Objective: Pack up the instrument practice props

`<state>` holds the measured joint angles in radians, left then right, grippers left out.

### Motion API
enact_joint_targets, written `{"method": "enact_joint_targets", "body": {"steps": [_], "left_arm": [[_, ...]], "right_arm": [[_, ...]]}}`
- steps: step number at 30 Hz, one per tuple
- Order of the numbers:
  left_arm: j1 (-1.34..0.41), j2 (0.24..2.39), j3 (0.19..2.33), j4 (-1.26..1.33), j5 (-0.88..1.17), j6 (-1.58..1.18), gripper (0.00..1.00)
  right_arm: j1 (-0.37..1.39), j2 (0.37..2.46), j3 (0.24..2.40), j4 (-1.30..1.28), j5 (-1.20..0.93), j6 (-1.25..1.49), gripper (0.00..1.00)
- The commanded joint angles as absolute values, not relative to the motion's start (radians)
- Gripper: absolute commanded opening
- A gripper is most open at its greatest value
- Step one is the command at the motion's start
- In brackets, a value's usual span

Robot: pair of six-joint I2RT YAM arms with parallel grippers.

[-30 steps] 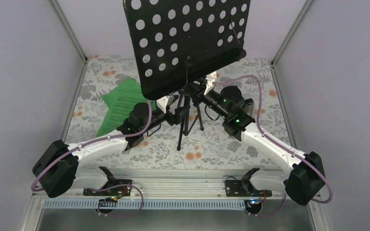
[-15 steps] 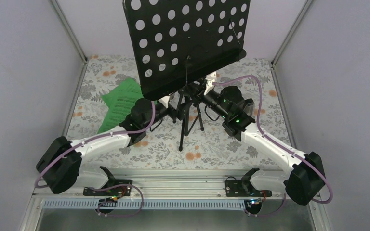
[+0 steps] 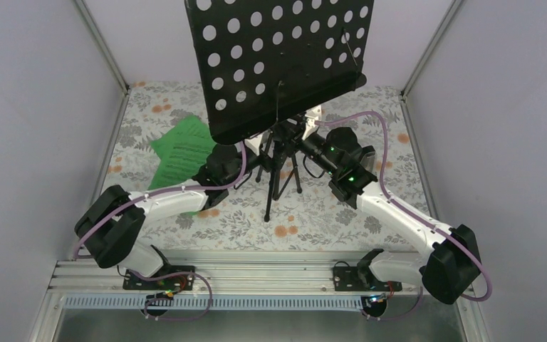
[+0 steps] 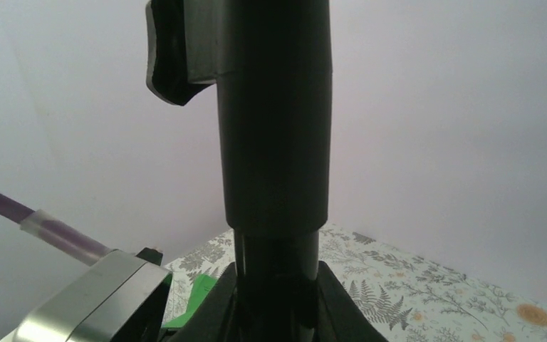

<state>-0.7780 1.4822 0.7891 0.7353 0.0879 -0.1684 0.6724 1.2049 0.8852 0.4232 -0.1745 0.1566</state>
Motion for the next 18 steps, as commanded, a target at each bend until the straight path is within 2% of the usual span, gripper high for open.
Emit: {"method": "enact_joint_targets", "body": {"steps": [1, 6, 8, 10, 12, 15, 16, 18], "left_arm": [[-0.781, 1.509, 0.795, 0.835, 0.063, -0.184, 0.8], [-0.786, 1.506, 0.805, 0.822, 0.077, -0.183, 0.58], [-0.788, 1.496, 0.806, 0.818, 0.077, -0.181, 0.52], [-0.792, 1.489, 0.806, 0.816, 0.077, -0.181, 0.51], [-0.795, 1.492, 0.809, 0.813, 0.074, -0.182, 0.58], [-0.801, 1.514, 0.817, 0.81, 0.063, -0.195, 0.83], [-0.805, 1.523, 0.819, 0.812, 0.06, -0.197, 0.87], [-0.814, 1.541, 0.824, 0.827, 0.055, -0.193, 0.89]], "right_arm": [[0.687, 1.134, 0.908, 0.552, -0.178, 0.212, 0.04], [0.687, 1.117, 0.909, 0.549, -0.154, 0.226, 0.04], [0.688, 1.107, 0.912, 0.549, -0.144, 0.233, 0.04], [0.689, 1.098, 0.915, 0.552, -0.132, 0.237, 0.04], [0.689, 1.09, 0.916, 0.559, -0.121, 0.244, 0.04], [0.691, 1.084, 0.917, 0.573, -0.092, 0.262, 0.04], [0.69, 1.082, 0.918, 0.579, -0.08, 0.271, 0.04], [0.693, 1.079, 0.919, 0.593, -0.055, 0.287, 0.04]]}}
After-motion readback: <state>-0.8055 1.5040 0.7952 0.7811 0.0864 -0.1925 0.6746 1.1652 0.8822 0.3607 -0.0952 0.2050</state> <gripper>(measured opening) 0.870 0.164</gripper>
